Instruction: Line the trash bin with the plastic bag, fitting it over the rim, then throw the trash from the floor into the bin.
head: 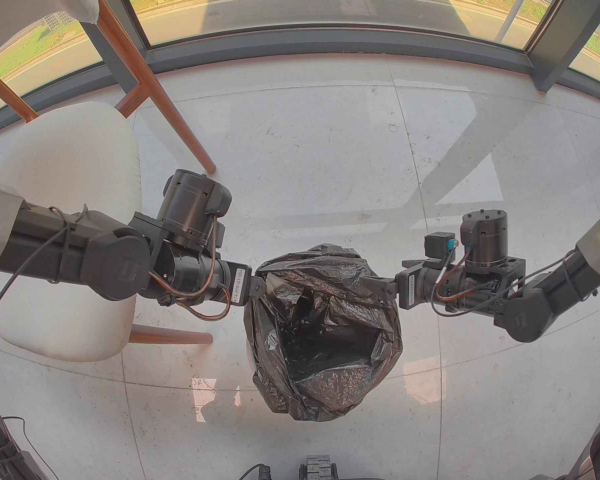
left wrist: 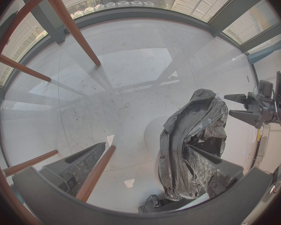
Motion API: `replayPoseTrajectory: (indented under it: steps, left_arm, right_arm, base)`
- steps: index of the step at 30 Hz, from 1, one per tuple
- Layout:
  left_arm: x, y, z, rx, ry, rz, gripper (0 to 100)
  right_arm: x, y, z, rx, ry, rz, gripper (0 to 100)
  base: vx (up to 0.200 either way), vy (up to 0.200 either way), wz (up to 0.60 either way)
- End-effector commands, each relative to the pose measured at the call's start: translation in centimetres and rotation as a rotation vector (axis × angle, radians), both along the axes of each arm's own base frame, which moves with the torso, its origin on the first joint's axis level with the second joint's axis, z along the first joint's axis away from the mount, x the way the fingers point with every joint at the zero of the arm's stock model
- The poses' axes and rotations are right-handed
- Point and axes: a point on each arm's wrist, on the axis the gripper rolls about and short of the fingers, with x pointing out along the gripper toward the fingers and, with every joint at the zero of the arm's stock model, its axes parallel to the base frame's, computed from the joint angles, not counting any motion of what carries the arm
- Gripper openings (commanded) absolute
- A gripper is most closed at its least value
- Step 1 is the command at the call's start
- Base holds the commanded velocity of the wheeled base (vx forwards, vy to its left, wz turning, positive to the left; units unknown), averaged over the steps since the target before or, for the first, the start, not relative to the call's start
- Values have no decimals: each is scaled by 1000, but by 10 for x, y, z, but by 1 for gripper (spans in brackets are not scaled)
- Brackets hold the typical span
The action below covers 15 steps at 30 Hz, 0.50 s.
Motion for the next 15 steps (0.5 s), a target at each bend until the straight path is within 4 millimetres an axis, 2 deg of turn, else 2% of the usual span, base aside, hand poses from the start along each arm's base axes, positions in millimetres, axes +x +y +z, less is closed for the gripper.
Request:
replayPoseTrajectory:
  steps: [1, 6, 15]
  left_arm:
    - [-1, -1, 2, -5, -8, -1, 100]
    - [-2, -2, 3, -6, -9, -6, 100]
    - [-6, -1, 6, -8, -13, -11, 100]
  right_arm:
    - [20, 14, -20, -47, -10, 23, 100]
    - [32, 20, -22, -62, -46, 35, 100]
    - [72, 37, -11, -14, -153, 18, 100]
  base:
    - [0, 0, 0]
    - [0, 0, 0]
    - [0, 0, 0]
